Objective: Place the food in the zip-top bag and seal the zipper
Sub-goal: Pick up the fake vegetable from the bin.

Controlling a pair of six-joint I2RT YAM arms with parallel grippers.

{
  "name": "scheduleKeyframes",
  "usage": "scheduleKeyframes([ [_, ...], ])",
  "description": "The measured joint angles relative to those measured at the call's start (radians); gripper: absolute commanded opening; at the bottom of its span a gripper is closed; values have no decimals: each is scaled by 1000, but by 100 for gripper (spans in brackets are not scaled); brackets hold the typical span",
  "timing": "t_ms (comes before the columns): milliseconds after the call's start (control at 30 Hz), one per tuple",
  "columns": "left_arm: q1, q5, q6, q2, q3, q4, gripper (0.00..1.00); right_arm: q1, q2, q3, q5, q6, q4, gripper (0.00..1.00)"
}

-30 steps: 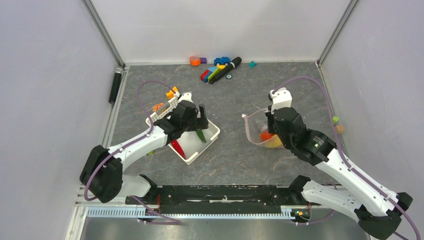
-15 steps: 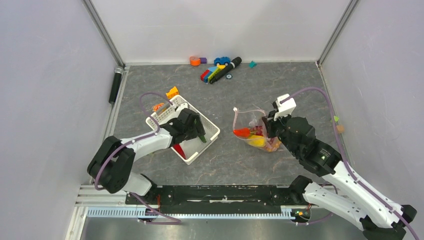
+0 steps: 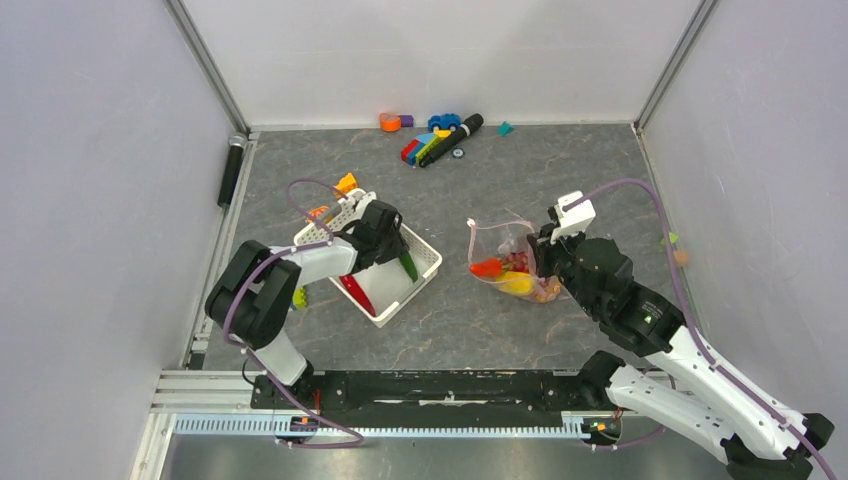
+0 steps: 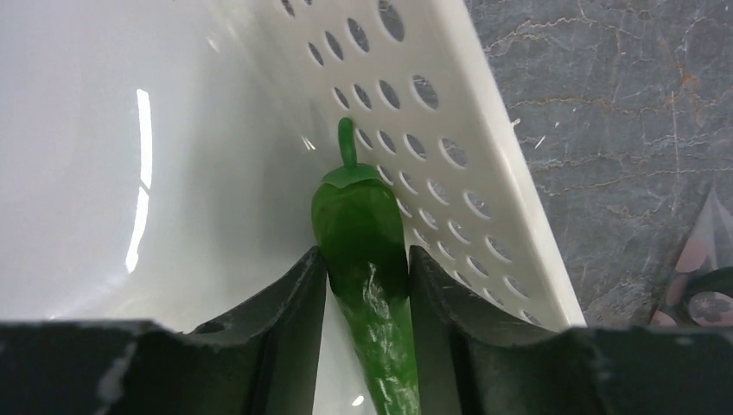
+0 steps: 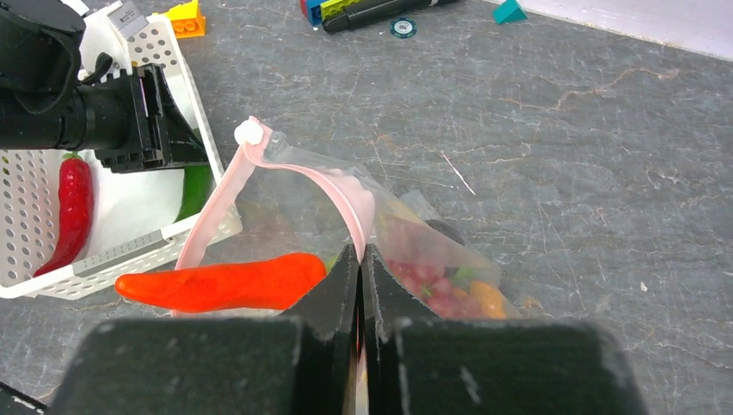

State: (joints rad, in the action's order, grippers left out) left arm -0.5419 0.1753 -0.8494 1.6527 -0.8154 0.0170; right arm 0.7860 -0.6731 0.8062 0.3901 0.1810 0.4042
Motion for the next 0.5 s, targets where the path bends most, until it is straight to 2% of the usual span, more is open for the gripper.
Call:
scheduleKeyframes([
  [133,0,-5,-3,15,-18,5,22,0,4,-3,15,0,0,5],
  [233,0,-3,-2,14,-18,12,4,0,6,-3,24,0,0,5],
  [500,0,19,3,-48,-2,86,2,0,6,-3,47,0,0,5],
])
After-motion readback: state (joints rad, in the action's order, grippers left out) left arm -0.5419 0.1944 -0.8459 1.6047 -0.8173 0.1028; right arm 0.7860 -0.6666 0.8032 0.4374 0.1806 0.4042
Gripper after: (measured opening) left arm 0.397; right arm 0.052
